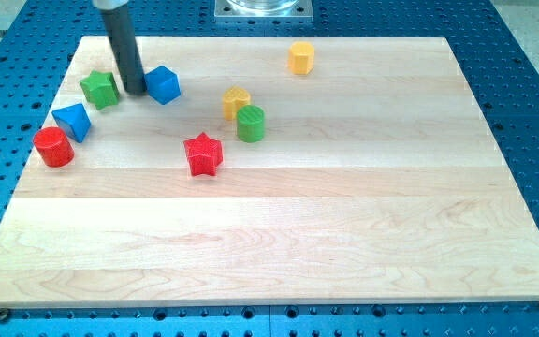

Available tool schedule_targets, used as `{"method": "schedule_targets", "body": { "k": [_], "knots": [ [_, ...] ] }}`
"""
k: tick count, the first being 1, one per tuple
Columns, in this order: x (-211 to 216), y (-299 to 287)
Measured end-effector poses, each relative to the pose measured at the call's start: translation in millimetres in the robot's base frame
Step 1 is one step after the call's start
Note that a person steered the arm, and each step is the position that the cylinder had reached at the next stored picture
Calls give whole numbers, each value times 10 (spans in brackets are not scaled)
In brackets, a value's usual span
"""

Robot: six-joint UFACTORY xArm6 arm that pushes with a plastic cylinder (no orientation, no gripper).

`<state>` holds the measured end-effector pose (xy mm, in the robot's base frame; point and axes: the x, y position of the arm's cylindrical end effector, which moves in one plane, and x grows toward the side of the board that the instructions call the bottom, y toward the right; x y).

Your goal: Move the blue cube top right of the green star

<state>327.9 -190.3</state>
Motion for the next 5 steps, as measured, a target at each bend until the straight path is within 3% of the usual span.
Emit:
{"method": "schedule_targets", "body": {
  "k": [2, 4, 5],
  "knots": [
    [8, -304],
    [-743, 722],
    [-652, 1260]
  ]
}}
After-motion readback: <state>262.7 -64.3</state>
